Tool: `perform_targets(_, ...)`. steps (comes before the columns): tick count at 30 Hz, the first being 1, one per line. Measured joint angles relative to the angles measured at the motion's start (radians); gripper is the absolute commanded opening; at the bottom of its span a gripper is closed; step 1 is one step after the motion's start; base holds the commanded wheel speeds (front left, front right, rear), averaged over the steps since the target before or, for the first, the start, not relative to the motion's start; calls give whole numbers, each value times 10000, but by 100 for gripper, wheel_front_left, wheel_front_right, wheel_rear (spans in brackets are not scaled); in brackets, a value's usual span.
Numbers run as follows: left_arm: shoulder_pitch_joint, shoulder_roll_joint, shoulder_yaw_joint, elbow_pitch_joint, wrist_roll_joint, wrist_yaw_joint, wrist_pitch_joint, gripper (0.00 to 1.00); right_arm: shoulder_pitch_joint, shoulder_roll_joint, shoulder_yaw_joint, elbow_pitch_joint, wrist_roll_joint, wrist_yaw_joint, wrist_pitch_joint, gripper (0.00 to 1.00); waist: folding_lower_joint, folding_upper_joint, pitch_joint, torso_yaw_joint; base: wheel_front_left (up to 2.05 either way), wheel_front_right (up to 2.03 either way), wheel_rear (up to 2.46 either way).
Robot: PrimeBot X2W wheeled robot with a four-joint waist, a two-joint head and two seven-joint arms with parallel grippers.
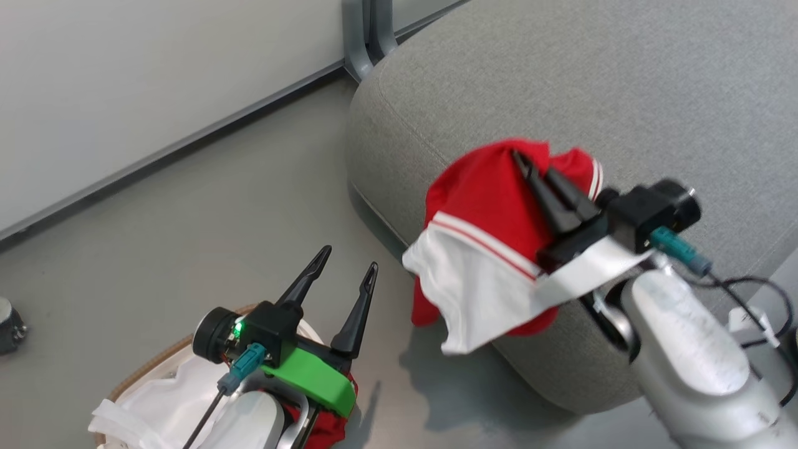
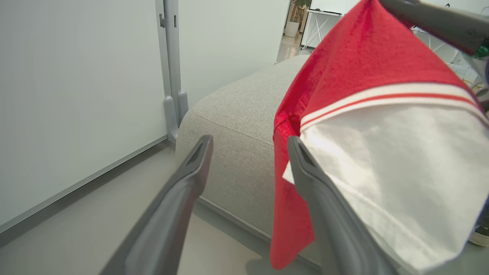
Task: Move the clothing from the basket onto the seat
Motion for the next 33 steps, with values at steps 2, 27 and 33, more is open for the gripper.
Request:
perform_targets(2, -63, 165, -79, -54, 4, 0, 0, 100, -820, -458, -253, -75, -307, 0, 0, 0, 0, 0, 314, -26, 0, 0, 0)
perform_targets(27, -2301, 1536, -1034, -462, -50, 0, 0, 100, -5293, -2489, -5041, 3714, -2412, 2, -2, 0, 2, 0, 4174, 1536, 0, 0, 0)
perform_targets(33, -2441, 1549, -943, -403, -82, 0, 2, 100, -4511, -2132, -7637, 4587, -2792, 2, -2, 0, 2, 0, 4676, 2190, 0, 0, 0)
